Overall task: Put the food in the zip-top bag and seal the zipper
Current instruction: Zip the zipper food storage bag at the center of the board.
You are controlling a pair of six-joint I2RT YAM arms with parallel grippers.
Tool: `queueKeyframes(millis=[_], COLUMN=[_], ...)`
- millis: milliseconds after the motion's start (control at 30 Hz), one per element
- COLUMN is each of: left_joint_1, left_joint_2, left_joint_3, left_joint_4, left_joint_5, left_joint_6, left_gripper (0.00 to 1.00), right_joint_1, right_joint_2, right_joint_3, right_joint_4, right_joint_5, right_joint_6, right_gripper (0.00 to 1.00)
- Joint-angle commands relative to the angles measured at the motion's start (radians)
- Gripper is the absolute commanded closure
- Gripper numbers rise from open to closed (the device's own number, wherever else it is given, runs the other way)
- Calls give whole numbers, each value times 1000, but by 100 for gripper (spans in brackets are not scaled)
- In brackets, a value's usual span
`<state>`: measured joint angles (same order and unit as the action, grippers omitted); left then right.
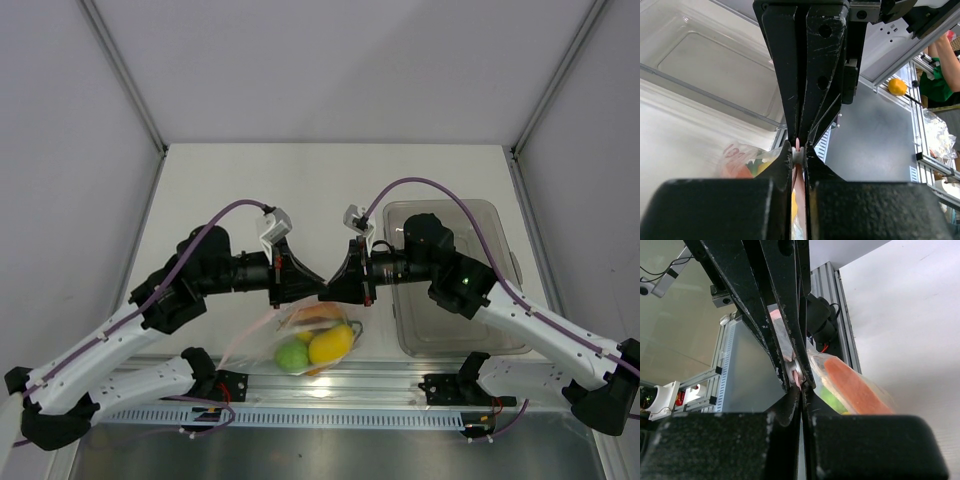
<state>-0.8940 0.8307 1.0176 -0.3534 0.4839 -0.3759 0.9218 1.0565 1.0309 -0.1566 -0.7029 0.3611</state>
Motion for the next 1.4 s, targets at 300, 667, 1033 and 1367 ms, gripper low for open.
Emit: queueKeyframes(millis=[300, 667, 1033, 1367], left_joint_1=[9, 9, 9, 9], left_joint_2=[-48, -151, -196, -223], left_joint_3=[-30, -135, -168, -183], left_joint_4=[54, 80, 59, -39], left_joint_5=[42, 42, 39, -7], left_joint_6=[-69, -92, -86, -86], left_gripper=[100, 100, 100, 100], right_joint_1=[-3, -23, -28, -49], right_joint_2=[-26, -9, -9, -26], right_joint_3=[-17, -94, -109, -109], right_joint_4=[161, 316, 344, 321], right_joint_5=[60, 40, 36, 33], right_joint_6=[110, 249, 269, 253], right_gripper=[100, 100, 100, 100])
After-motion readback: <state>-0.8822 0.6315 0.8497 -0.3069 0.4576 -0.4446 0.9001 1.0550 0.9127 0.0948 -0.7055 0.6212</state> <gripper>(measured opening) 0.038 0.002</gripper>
